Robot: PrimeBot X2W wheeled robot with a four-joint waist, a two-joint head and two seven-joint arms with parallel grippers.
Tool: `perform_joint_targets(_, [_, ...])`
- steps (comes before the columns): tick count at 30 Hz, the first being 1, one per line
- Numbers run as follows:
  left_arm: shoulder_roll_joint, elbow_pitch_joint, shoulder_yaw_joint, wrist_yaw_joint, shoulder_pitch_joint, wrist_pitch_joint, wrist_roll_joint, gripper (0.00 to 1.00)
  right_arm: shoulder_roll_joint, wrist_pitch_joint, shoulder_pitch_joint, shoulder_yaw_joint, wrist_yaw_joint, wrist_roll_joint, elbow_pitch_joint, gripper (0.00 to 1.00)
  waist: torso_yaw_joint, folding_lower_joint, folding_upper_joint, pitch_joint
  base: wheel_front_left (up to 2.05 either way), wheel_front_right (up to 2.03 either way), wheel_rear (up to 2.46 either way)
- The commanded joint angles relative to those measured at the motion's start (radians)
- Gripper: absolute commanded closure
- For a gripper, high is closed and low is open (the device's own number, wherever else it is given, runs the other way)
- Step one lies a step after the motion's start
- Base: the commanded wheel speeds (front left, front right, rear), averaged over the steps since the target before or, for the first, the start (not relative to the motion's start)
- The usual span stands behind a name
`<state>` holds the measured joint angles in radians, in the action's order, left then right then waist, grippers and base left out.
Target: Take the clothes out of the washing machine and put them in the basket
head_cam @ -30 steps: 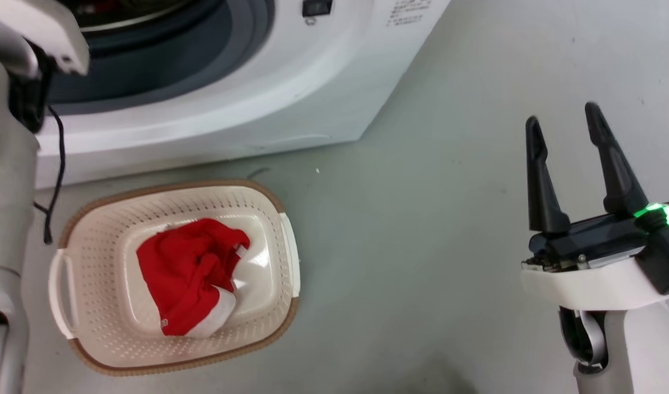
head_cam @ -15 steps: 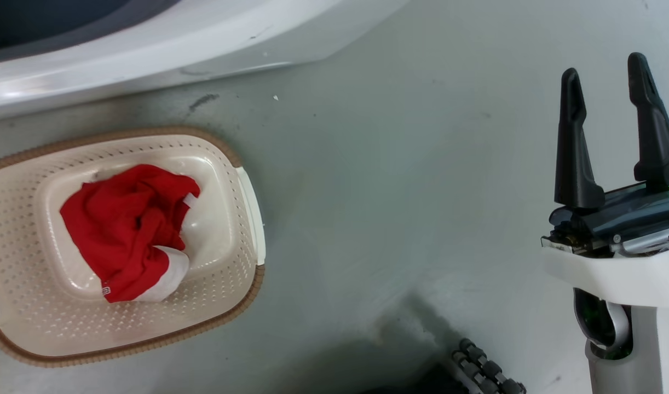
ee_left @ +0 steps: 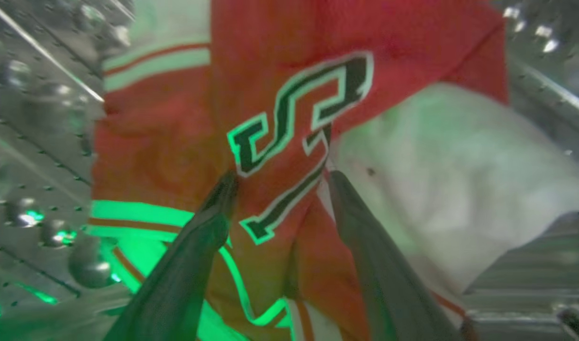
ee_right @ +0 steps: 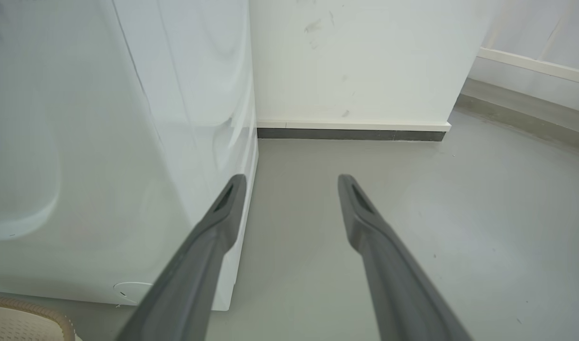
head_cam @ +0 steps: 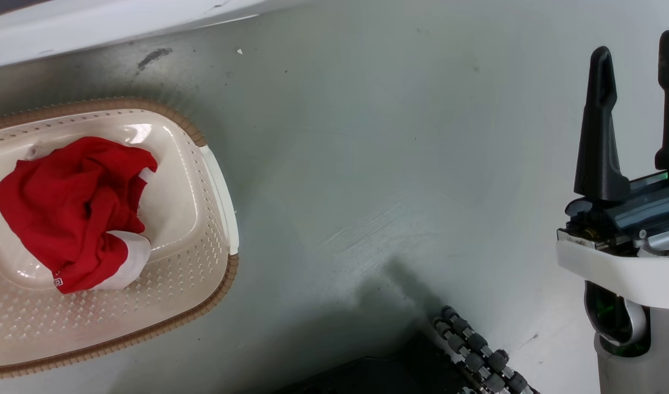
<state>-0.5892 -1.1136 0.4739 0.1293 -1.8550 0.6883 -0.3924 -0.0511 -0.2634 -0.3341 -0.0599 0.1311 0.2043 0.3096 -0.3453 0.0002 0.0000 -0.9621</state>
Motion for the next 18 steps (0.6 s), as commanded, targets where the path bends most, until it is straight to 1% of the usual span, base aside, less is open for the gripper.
perform_joint_targets(1, [-0.001, -0.008, 0.004, -0.001, -0.016, 0.012, 0.003, 0.0, 0.001, -0.002, -0.01, 0.0, -0.001, 0.007, 0.006, 0.0, -0.005, -0.0002, 0.0, -0.008, 0.0, 0.0, 0.0])
perform_joint_targets(5, [0.0, -0.021, 0.028, -0.007, -0.03, 0.025, 0.022, 0.0, 0.001, -0.002, -0.012, -0.004, -0.001, 0.015, 0.009, 0.0, -0.01, -0.0002, 0.0, -0.02, 0.0, 0.0, 0.0])
perform_joint_targets(9, [0.001, -0.05, 0.041, -0.025, -0.026, 0.038, 0.029, 0.0, 0.001, -0.002, -0.015, -0.002, -0.001, 0.019, 0.011, 0.0, -0.012, -0.0002, 0.0, -0.024, 0.0, 0.0, 0.0])
perform_joint_targets(13, [0.005, -0.072, 0.049, -0.03, -0.023, 0.039, 0.027, 0.0, 0.001, -0.002, -0.013, 0.003, -0.001, 0.024, 0.013, 0.0, -0.014, -0.0002, 0.0, -0.025, 0.0, 0.0, 0.0])
perform_joint_targets(14, [0.005, -0.078, 0.055, -0.028, -0.021, 0.045, 0.031, 0.24, 0.001, -0.002, -0.011, 0.004, -0.001, 0.025, 0.013, 0.0, -0.014, -0.0002, 0.0, -0.024, 0.0, 0.0, 0.0])
perform_joint_targets(15, [0.004, -0.08, 0.055, -0.026, -0.023, 0.04, 0.03, 0.85, 0.001, -0.002, -0.01, 0.005, -0.001, 0.027, 0.014, 0.0, -0.015, -0.0002, 0.0, -0.024, 0.0, 0.0, 0.0])
perform_joint_targets(16, [0.002, -0.08, 0.056, -0.025, -0.026, 0.03, 0.028, 1.0, 0.001, -0.002, -0.01, 0.006, -0.001, 0.029, 0.013, 0.0, -0.015, -0.0002, 0.0, -0.024, 0.0, 0.0, 0.0])
perform_joint_targets(18, [-0.001, -0.085, 0.057, -0.021, -0.026, 0.02, 0.024, 1.0, 0.001, -0.002, -0.012, 0.006, -0.001, 0.029, 0.01, 0.0, -0.017, -0.0002, 0.0, -0.022, 0.0, 0.0, 0.0])
